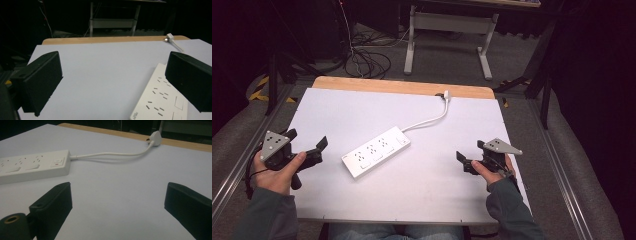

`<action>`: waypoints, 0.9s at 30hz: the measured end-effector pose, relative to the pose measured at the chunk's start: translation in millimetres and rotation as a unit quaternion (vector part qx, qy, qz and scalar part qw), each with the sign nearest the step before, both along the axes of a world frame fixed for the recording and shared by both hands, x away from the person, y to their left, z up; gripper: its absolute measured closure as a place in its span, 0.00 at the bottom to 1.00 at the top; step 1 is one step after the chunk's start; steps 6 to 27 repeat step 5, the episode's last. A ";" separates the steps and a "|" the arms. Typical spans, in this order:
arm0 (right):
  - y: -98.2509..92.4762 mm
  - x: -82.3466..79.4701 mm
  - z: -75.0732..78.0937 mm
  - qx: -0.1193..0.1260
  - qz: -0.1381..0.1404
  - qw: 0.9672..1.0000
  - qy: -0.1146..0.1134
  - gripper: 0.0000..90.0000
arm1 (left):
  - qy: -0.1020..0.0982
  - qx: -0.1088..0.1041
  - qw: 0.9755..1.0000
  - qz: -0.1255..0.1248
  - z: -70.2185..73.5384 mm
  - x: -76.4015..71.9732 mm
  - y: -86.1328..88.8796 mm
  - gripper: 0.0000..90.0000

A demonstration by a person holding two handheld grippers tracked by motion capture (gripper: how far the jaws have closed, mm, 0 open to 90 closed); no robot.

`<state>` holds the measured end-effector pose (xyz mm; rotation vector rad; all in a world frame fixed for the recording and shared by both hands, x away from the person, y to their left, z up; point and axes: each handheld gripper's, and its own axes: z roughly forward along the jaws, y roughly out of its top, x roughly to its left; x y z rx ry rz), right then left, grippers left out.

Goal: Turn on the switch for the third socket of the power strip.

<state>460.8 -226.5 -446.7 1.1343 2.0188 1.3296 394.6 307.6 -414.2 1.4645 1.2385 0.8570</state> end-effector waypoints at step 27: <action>0.4 0.5 -0.1 0.001 0.000 1.000 0.001 0.09 | 0.000 -0.004 1.000 0.003 -0.2 -0.4 1.3 0.02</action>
